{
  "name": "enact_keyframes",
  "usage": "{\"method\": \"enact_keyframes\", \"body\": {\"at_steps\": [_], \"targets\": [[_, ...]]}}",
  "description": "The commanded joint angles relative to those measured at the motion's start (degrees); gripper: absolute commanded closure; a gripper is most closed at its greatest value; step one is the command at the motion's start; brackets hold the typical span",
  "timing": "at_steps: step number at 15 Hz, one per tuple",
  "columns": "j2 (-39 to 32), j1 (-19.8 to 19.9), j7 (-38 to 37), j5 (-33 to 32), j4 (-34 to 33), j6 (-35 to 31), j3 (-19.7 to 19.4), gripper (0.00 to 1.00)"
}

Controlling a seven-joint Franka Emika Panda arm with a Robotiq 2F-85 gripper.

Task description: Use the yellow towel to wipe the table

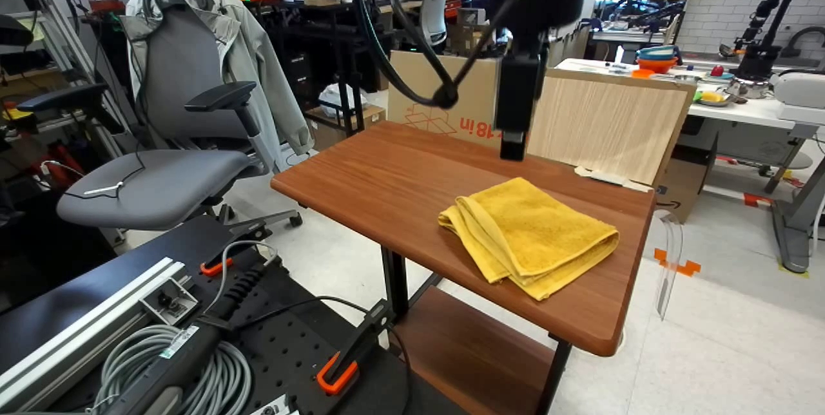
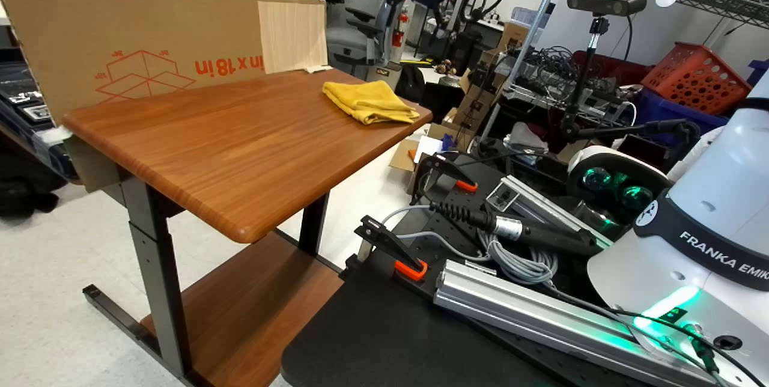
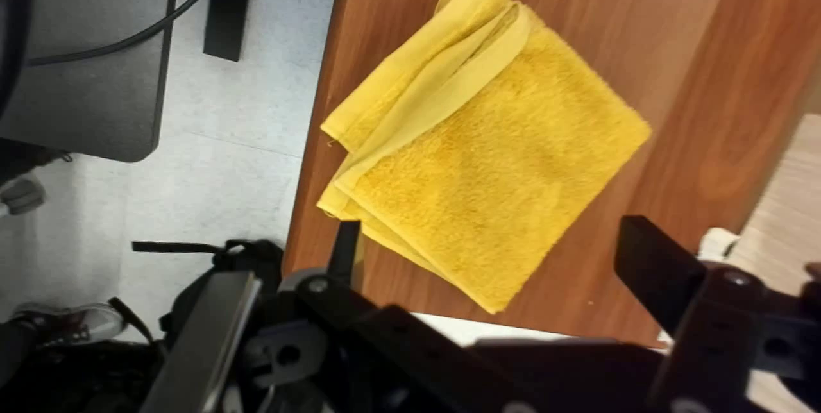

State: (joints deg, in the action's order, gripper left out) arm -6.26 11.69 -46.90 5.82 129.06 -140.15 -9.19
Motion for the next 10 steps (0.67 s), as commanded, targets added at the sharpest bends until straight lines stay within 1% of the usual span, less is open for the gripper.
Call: {"method": "enact_keyframes", "body": {"at_steps": [1,2,7,8,9,10], "targets": [[-10.62,-0.63,-3.04,1.59,-6.59,0.25,-1.90,0.00],[-13.22,-0.53,-2.59,3.52,-7.78,-0.79,-1.86,0.00],[-22.75,-1.36,-5.55,6.32,-13.67,-2.10,-2.59,0.00],[-23.99,-1.60,-6.02,6.16,-14.59,-1.91,-2.88,0.00],[-21.38,-1.38,-4.35,5.90,-11.83,-1.25,-2.71,0.00],[-22.24,-1.41,-4.44,5.91,-12.31,-1.25,-2.72,0.00]]}}
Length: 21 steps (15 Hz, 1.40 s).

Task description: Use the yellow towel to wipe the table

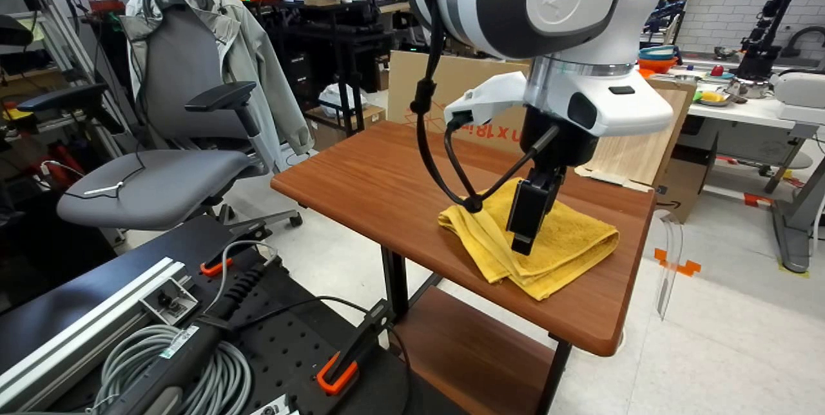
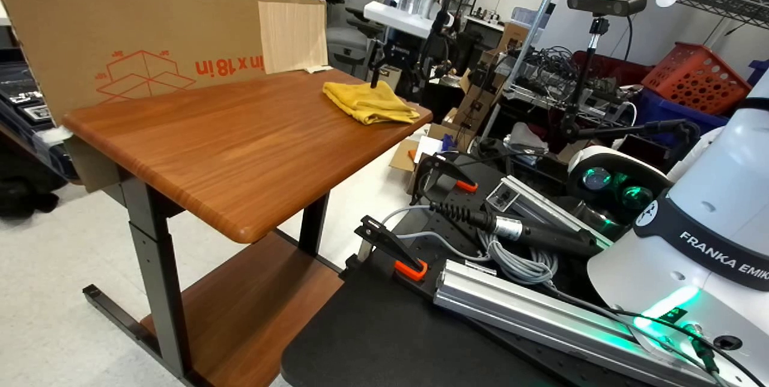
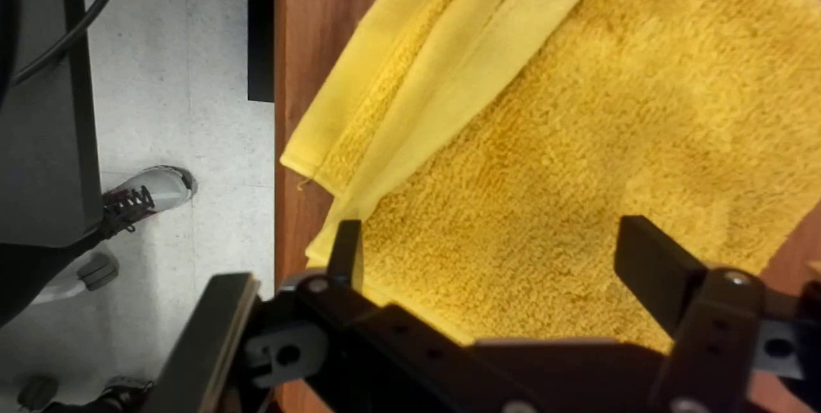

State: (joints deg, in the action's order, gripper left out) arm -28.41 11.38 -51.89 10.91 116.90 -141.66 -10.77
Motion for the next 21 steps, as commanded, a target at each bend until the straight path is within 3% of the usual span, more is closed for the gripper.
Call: {"method": "enact_keyframes", "body": {"at_steps": [1,5,13,15,17,21], "targets": [[-0.33,-1.11,0.58,0.84,-0.14,0.26,-1.15,0.00],[-1.07,-1.44,-0.44,1.49,-0.77,-0.80,-0.89,0.00],[-14.76,-4.64,-9.49,3.49,-9.37,-4.06,-0.68,0.00],[-13.97,-5.68,-9.54,2.59,-7.98,-4.20,-0.48,0.00],[-11.90,-7.04,-7.77,2.29,-4.39,-8.43,0.60,0.00],[-14.55,-9.51,-10.48,2.59,-8.87,-13.28,-0.37,0.00]]}}
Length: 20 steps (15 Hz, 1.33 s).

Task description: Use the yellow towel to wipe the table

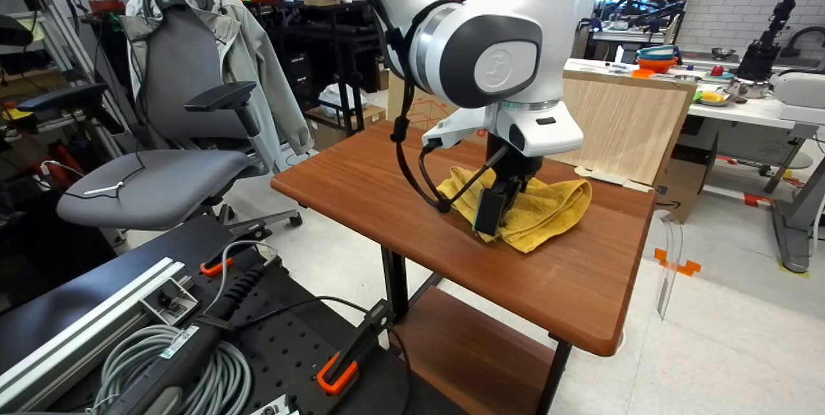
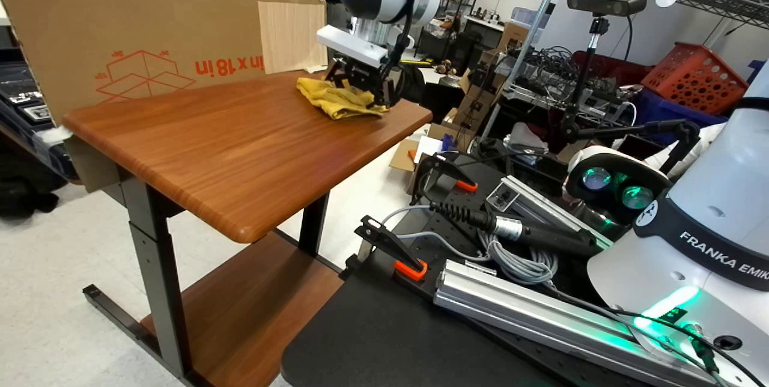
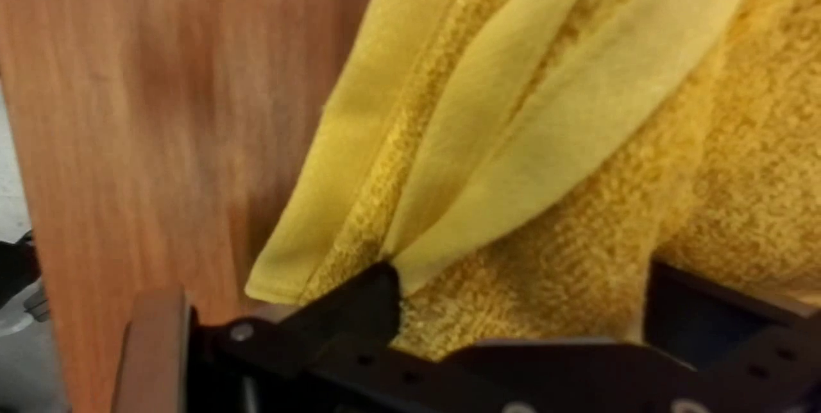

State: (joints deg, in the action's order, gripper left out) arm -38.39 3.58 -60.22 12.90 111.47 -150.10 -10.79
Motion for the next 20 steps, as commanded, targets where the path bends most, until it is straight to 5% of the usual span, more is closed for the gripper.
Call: {"method": "enact_keyframes", "body": {"at_steps": [1,7,9,13,20], "targets": [[-5.99,-1.41,-3.62,1.06,-6.33,-4.50,-1.03,0.00],[-10.93,5.16,-9.44,4.02,-19.27,1.63,-2.54,0.00],[-10.70,6.95,-9.24,3.76,-18.99,3.97,-2.58,0.00],[-5.28,6.46,-3.60,0.35,-7.54,6.19,-2.67,0.00],[7.77,3.72,14.21,0.01,12.43,0.90,0.12,0.00]]}}
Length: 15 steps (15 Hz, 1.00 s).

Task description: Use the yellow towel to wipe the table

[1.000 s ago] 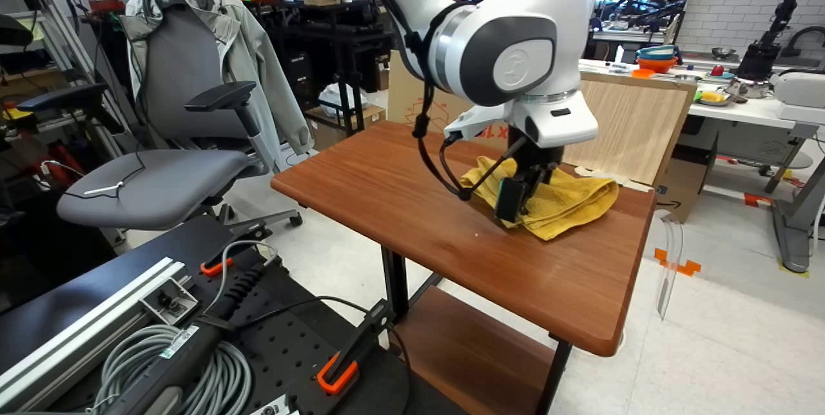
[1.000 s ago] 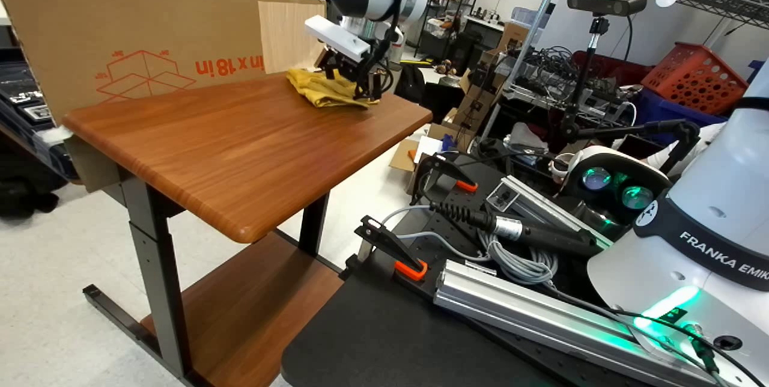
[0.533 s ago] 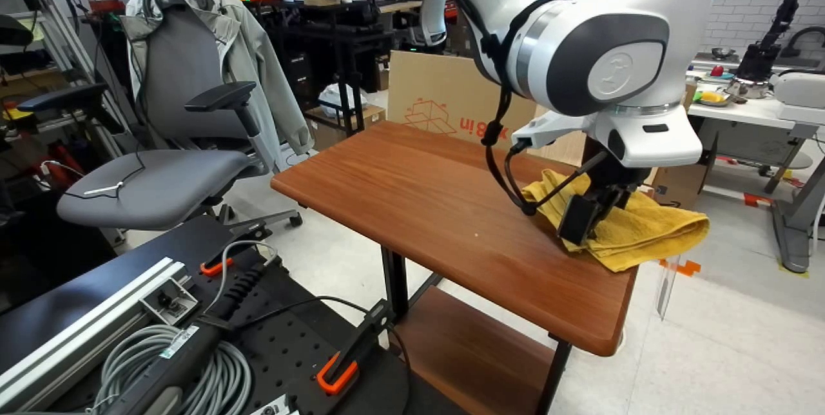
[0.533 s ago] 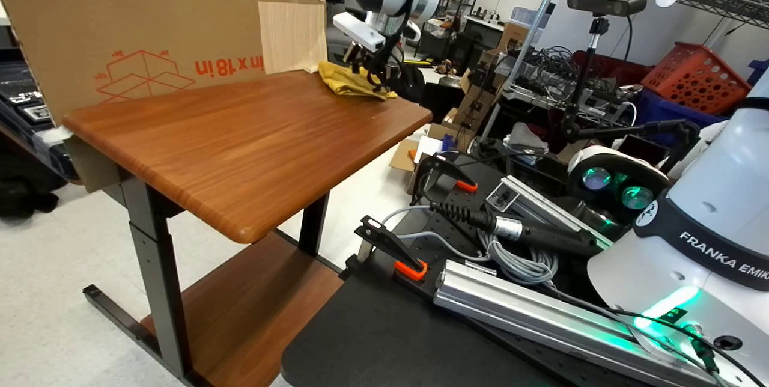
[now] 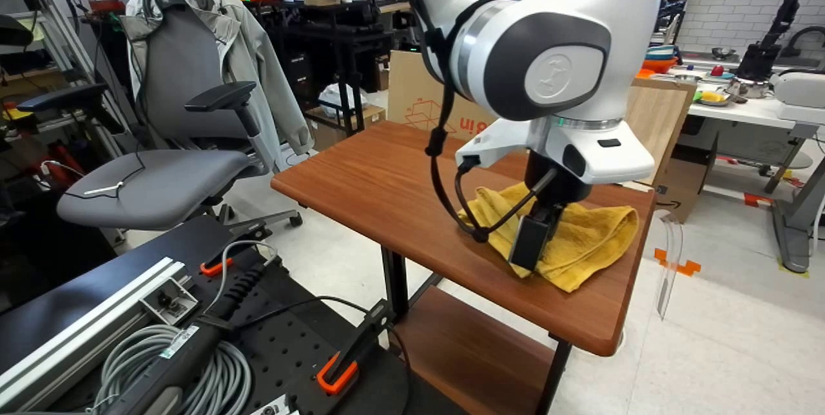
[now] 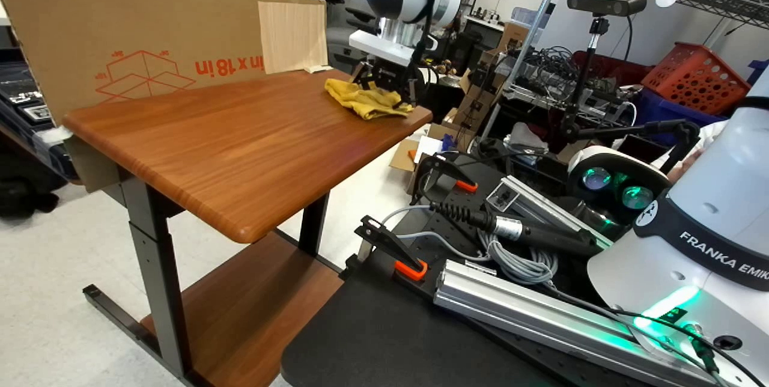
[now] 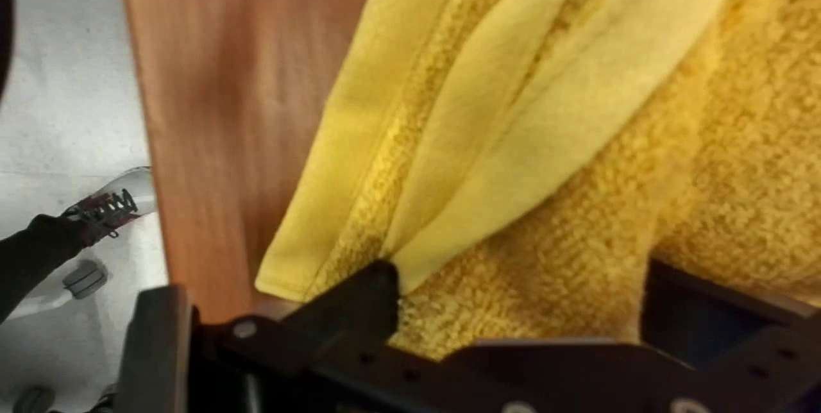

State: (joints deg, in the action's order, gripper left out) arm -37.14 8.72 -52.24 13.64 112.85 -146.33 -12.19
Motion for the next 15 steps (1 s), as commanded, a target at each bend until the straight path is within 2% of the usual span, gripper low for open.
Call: {"method": "enact_keyframes", "body": {"at_steps": [1,2,4,5,8,12,15], "targets": [[8.48,-2.00,8.51,-0.40,14.05,-3.30,2.20,0.00],[10.68,-2.69,10.47,0.08,17.18,-3.11,3.15,0.00],[11.49,-2.80,14.13,1.58,17.74,-1.21,5.35,0.00],[8.45,-3.36,10.65,0.90,13.80,-1.04,3.02,0.00],[10.22,-4.18,12.12,1.03,16.27,-1.03,4.27,0.00],[4.11,-2.77,6.63,3.62,8.34,1.18,2.48,0.00],[-1.08,-4.23,-0.50,4.91,1.28,2.41,2.61,0.00]]}}
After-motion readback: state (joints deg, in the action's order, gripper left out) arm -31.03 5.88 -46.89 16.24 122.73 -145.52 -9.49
